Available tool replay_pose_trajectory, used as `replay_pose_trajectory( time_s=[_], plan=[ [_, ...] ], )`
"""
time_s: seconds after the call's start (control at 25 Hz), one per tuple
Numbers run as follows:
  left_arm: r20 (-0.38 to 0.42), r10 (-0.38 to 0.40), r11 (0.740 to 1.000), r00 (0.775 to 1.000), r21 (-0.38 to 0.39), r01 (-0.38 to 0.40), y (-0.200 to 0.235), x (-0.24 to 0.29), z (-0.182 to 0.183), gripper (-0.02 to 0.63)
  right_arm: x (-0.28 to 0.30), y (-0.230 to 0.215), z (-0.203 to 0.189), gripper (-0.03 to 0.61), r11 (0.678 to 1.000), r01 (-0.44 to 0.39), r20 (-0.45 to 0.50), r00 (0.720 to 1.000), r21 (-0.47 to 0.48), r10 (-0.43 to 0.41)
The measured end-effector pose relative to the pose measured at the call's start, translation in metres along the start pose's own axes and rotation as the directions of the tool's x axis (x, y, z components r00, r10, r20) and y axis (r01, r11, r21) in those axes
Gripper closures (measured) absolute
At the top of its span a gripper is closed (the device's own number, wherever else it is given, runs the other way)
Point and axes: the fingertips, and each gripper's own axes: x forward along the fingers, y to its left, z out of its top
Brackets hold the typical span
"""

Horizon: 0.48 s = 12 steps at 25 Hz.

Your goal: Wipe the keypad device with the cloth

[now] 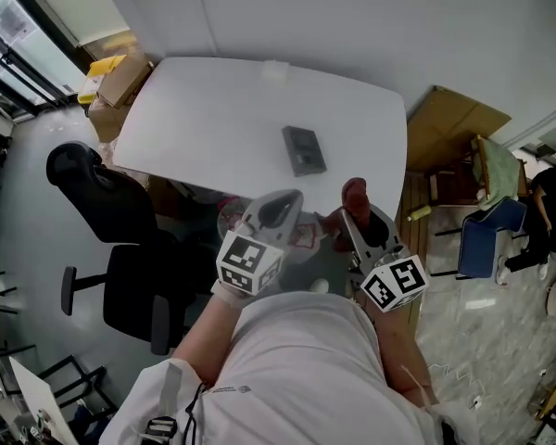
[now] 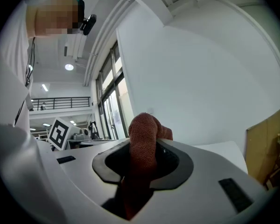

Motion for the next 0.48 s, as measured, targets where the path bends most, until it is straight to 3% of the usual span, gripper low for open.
replay_pose_trajectory(
  time_s=[0.48],
  plan=[
    [0.039,-0.066,0.998,0.997,-0.012,0.067,-0.037,0.017,0.016,0.603,-0.023,-0.029,0.018,0.459,0.999,-0.015,0.061,0.998,0.047,0.012]
  ],
)
